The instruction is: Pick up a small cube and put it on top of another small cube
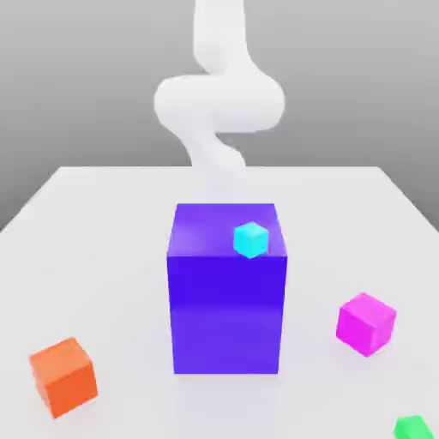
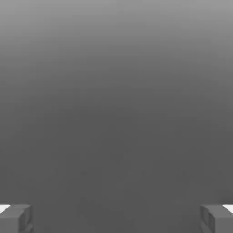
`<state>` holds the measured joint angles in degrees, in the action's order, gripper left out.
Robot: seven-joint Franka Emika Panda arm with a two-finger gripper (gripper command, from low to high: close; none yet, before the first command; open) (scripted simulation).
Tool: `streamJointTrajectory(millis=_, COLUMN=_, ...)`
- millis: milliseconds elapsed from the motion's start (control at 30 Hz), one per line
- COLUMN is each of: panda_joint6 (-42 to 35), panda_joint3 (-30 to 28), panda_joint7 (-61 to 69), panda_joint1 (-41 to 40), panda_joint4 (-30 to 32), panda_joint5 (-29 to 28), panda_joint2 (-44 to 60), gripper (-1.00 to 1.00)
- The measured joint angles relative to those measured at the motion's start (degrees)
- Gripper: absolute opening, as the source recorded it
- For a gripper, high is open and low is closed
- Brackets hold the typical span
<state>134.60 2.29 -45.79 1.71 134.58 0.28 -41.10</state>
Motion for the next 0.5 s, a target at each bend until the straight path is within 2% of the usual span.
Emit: streamJointTrajectory(millis=500, panda_joint6=18.7, panda_joint3=15.1, panda_joint7=-1.2, panda_joint1=12.1, panda_joint4=18.0, panda_joint5=-0.2, panda_joint2=31.9, gripper=0.00)
